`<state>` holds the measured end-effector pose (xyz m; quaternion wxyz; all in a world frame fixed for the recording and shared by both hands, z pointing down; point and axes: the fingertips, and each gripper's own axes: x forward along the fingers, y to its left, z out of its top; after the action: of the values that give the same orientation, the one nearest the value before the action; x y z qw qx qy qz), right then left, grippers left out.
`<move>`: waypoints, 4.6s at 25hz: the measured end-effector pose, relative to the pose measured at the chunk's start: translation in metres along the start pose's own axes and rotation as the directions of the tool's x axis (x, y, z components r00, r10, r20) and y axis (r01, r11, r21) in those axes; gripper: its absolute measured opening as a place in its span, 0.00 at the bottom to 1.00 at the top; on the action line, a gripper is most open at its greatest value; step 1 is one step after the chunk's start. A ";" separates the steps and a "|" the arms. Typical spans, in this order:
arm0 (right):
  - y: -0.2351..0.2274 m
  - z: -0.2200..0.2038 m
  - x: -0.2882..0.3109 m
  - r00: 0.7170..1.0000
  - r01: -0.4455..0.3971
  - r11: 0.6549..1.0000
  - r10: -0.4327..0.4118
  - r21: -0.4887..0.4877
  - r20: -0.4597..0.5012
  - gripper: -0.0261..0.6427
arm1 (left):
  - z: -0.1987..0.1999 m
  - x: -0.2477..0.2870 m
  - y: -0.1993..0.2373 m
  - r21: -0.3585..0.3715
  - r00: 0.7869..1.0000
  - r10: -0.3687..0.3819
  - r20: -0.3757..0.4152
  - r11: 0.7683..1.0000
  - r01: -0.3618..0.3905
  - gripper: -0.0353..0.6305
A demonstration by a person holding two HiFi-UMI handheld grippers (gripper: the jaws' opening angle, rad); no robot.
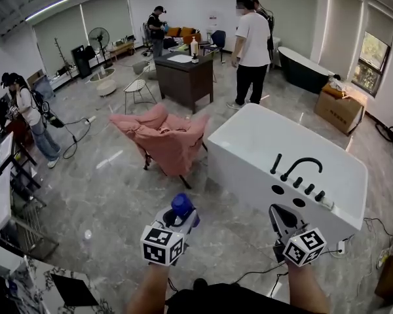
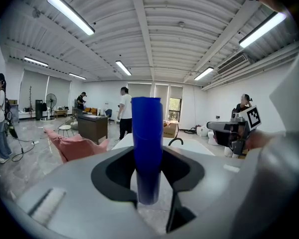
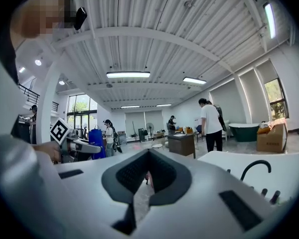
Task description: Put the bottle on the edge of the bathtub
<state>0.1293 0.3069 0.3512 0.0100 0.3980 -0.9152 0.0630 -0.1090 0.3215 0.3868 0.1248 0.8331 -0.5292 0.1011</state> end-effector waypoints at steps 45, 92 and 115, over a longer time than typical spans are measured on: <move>0.026 -0.029 0.120 0.987 -0.145 0.972 0.154 0.184 -0.040 0.06 | -0.002 0.018 0.109 -0.034 0.999 0.032 -0.006 0.999 -0.033 0.29; -0.178 -0.046 0.189 0.978 -0.163 0.936 0.194 0.313 -0.070 0.06 | 0.052 0.243 0.092 -0.039 0.997 0.003 -0.074 0.999 -0.006 0.29; -0.217 -0.036 0.408 0.971 -0.113 0.945 0.170 0.305 -0.166 0.06 | 0.091 0.385 0.253 -0.054 0.987 -0.107 -0.116 0.993 0.101 0.29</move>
<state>0.0081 -0.1318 0.4385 0.0333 0.3202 -0.9168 0.2364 -0.1735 -0.1403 0.4414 0.1813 0.8488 -0.4789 0.1313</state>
